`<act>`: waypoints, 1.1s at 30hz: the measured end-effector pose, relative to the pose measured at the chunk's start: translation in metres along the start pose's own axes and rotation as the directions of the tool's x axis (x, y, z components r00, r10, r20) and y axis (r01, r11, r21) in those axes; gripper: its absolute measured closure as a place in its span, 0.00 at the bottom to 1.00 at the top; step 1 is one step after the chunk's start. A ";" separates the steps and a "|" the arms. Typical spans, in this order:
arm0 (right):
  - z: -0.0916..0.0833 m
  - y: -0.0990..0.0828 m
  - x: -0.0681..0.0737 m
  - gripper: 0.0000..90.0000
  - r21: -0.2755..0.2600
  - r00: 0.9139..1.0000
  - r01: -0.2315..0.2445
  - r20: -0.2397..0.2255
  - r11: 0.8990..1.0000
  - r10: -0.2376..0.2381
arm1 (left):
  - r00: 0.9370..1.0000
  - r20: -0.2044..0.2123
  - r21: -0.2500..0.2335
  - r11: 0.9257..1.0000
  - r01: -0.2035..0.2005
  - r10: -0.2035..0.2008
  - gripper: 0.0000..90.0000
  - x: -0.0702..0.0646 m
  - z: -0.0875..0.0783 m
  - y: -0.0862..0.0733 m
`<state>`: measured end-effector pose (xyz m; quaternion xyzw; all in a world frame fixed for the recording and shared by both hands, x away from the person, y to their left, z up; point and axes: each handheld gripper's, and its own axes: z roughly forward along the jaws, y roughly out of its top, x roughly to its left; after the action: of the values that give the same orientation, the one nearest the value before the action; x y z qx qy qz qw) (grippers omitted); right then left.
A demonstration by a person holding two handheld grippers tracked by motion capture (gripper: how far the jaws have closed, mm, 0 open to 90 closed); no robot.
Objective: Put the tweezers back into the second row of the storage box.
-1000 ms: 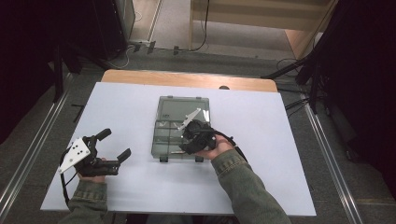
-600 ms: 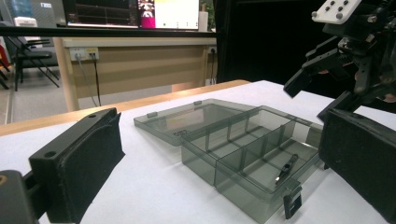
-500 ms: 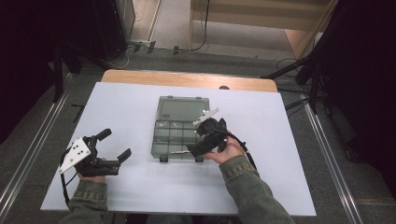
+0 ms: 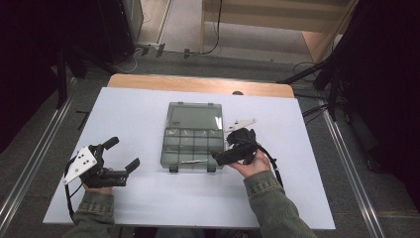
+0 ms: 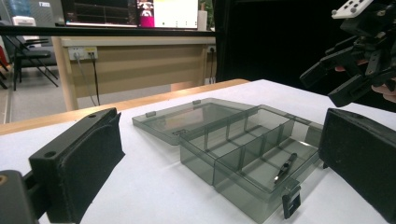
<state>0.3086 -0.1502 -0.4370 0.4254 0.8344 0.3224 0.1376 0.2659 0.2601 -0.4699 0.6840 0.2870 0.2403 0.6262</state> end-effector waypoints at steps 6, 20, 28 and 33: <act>-0.011 -0.012 -0.005 0.00 -0.044 1.000 0.003 0.008 0.999 -0.003 | 1.000 0.002 0.000 1.000 -0.001 0.001 0.00 0.000 0.000 0.000; -0.025 -0.041 -0.014 0.00 -0.132 1.000 -0.015 0.012 0.991 0.017 | 1.000 0.003 -0.003 1.000 -0.003 0.003 0.00 -0.001 0.001 0.000; -0.030 -0.059 -0.024 0.00 -0.145 0.999 -0.036 0.011 0.989 0.038 | 1.000 0.006 0.002 1.000 -0.008 0.008 0.00 -0.002 0.001 0.000; -0.034 -0.070 -0.030 0.00 -0.155 0.998 -0.054 0.003 0.986 0.055 | 1.000 0.010 0.006 1.000 -0.013 0.013 0.00 -0.002 0.001 0.000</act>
<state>0.2658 -0.2193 -0.4586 0.4371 0.7945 0.3882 0.1645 0.2650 0.2576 -0.4700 0.6889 0.2801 0.2399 0.6240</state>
